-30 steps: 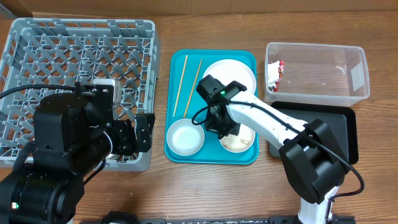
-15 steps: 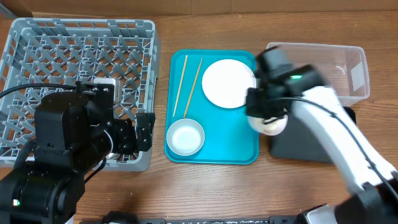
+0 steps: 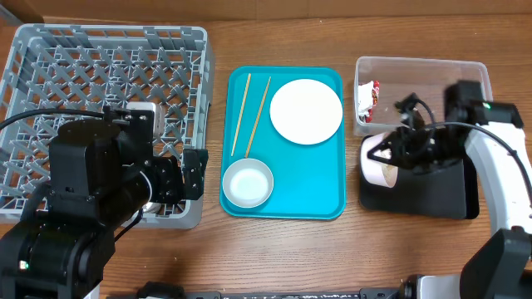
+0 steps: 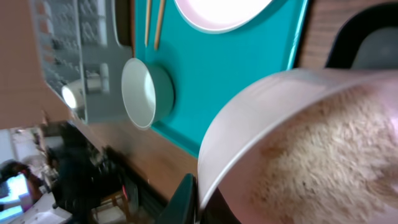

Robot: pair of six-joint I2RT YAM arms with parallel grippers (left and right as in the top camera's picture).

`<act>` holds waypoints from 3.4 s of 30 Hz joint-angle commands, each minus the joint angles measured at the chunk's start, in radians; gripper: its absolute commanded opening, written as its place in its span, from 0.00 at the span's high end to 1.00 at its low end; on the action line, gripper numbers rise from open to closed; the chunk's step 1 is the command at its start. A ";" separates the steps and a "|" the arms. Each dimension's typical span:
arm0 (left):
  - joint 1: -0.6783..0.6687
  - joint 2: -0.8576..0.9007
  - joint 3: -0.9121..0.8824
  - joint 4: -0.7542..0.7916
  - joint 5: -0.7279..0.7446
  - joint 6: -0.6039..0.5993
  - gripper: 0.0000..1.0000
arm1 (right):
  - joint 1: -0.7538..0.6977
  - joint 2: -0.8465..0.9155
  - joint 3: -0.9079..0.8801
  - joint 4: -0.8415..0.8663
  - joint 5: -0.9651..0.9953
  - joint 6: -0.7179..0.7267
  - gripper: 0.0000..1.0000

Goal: Sort waste into correct bins and load items into the dishwasher
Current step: 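Carry the rice plate over the black tray with the right gripper, then tip the plate to pour the rice onto the black tray, then set the emptied plate back on the teal tray with the right gripper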

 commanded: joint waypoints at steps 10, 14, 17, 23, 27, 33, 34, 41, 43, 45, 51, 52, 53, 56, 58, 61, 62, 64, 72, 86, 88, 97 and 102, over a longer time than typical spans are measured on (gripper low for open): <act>-0.001 0.011 0.006 0.000 -0.006 0.019 0.00 | -0.190 -0.005 -0.193 0.093 -0.439 -0.362 0.96; -0.001 0.014 0.006 0.000 -0.007 0.019 0.00 | -0.226 -0.005 -0.210 0.097 -0.477 -0.389 0.96; -0.001 0.015 0.006 0.000 -0.006 0.019 0.00 | -0.265 -0.005 -0.219 0.093 -0.477 -0.388 0.96; -0.001 0.021 0.006 0.000 -0.006 0.019 0.00 | -0.356 -0.005 -0.225 0.045 -0.482 -0.433 0.96; -0.001 0.024 0.006 0.000 -0.006 0.019 0.00 | -0.410 -0.005 -0.225 -0.029 -0.511 -0.526 0.96; -0.001 0.034 0.006 0.000 -0.006 0.019 0.00 | -0.414 -0.004 -0.225 -0.122 -0.555 -0.655 0.96; -0.001 0.034 0.006 0.000 -0.006 0.019 0.00 | -0.414 -0.004 -0.225 -0.120 -0.557 -0.644 0.96; -0.001 0.050 0.006 0.000 -0.006 0.019 0.00 | -0.415 -0.004 -0.225 -0.171 -0.611 -0.650 0.96; -0.001 0.053 0.006 0.000 -0.007 0.019 0.00 | -0.412 -0.004 -0.225 -0.167 -0.596 -0.734 0.96; -0.001 0.058 0.006 0.000 -0.007 0.019 0.00 | -0.412 -0.003 -0.225 -0.111 -0.591 -0.618 0.96; -0.001 0.077 0.006 0.000 -0.007 0.019 0.00 | -0.381 0.002 -0.225 -0.167 -0.614 -0.703 0.96; -0.001 0.079 0.006 0.001 -0.006 0.019 0.00 | -0.381 0.003 -0.225 -0.164 -0.642 -0.601 0.96; -0.001 0.082 0.006 0.000 -0.007 0.019 0.00 | -0.375 0.002 -0.224 -0.192 -0.666 -0.595 0.96; -0.001 0.094 0.006 0.001 -0.007 0.019 0.00 | -0.356 -0.012 -0.222 -0.243 -0.642 -0.806 0.96; -0.001 0.105 0.006 0.001 -0.007 0.019 0.00 | -0.362 -0.005 -0.222 -0.180 -0.631 -0.692 0.96; -0.001 0.118 0.006 0.000 -0.007 0.019 0.00 | -0.369 -0.012 -0.217 -0.180 -0.624 -0.658 0.96; -0.001 0.122 0.006 0.001 -0.006 0.019 0.00 | -0.369 -0.012 -0.216 -0.165 -0.603 -0.679 0.96; -0.001 0.134 0.006 0.000 -0.006 0.019 0.00 | -0.372 -0.010 -0.216 -0.138 -0.621 -0.563 0.96; -0.001 0.186 0.006 0.000 -0.007 0.019 0.00 | -0.359 -0.023 -0.208 -0.255 -0.632 -0.678 0.96; -0.001 0.314 0.006 0.001 -0.006 0.019 0.00 | -0.054 -0.070 0.000 -0.430 -0.552 -0.343 0.96; -0.001 0.336 0.006 0.001 -0.006 0.019 0.00 | 0.013 -0.071 0.035 -0.372 -0.547 -0.257 0.96; -0.001 0.426 0.006 0.002 -0.007 0.019 0.00 | 0.254 -0.091 0.071 0.254 0.197 0.723 0.96; -0.001 0.473 0.006 0.002 -0.007 0.019 0.00 | 0.427 -0.103 0.097 0.314 0.432 0.737 0.96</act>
